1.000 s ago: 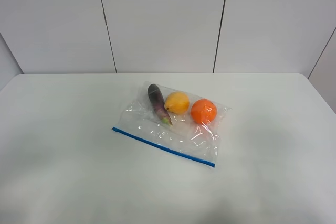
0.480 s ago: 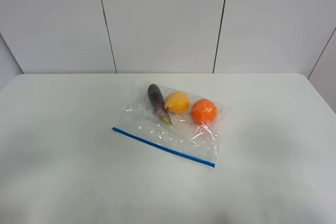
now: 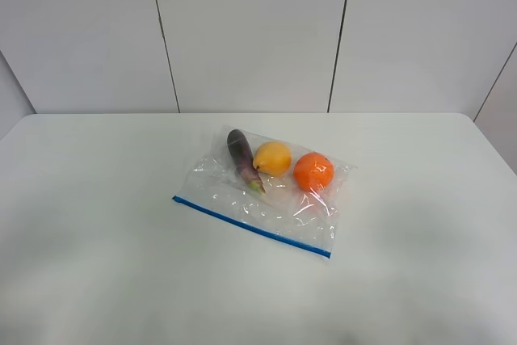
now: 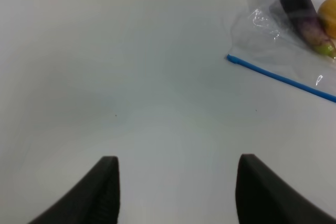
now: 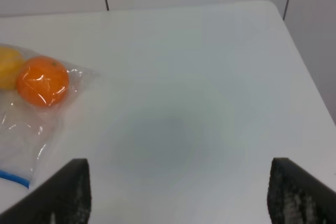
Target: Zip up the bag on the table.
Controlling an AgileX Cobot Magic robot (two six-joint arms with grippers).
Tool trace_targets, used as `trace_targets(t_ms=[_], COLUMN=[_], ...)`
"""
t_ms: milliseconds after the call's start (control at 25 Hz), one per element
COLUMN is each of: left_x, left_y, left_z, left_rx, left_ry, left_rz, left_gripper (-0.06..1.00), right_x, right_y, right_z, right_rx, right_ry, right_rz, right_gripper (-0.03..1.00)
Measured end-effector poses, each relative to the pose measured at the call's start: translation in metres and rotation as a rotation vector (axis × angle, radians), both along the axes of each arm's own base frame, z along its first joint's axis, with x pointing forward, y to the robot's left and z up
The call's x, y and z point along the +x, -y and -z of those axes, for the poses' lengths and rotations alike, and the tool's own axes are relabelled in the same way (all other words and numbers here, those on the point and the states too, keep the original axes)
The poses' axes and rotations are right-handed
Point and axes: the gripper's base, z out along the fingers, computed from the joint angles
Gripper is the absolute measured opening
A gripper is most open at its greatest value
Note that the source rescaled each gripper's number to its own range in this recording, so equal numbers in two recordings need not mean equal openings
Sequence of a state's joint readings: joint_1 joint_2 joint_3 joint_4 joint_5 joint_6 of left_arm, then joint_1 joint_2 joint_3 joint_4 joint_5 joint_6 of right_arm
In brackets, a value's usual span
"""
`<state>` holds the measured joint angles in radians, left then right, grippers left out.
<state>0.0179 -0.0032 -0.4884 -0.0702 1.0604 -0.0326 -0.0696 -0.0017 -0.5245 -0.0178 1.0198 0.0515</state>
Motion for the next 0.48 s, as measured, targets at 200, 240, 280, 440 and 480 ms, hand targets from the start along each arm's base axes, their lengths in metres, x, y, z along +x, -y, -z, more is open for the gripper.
trace_targets(t_ms=[200,240,280,440,480], left_x=[0.0,0.0,0.0,0.0,0.0], left_y=[0.0,0.0,0.0,0.0,0.0], left_z=[0.0,0.0,0.0,0.0,0.0], left_rx=[0.0,0.0,0.0,0.0,0.0], left_ry=[0.0,0.0,0.0,0.0,0.0], left_rz=[0.0,0.0,0.0,0.0,0.0], left_gripper=[0.71,0.71,0.71,0.71,0.71], right_x=[0.0001,-0.0001,0.0002,0.0012,0.0012], right_y=[0.0001,0.0001,0.0001,0.0002,0.0002], right_z=[0.0024,0.0024,0.0031,0.0054,0.0054], right_rx=[0.0,0.0,0.0,0.0,0.0], right_ry=[-0.006,-0.005,-0.008,-0.017,-0.017], right_rz=[0.001,0.001,0.001,0.001,0.001], right_gripper=[1.0,1.0,1.0,1.0,1.0])
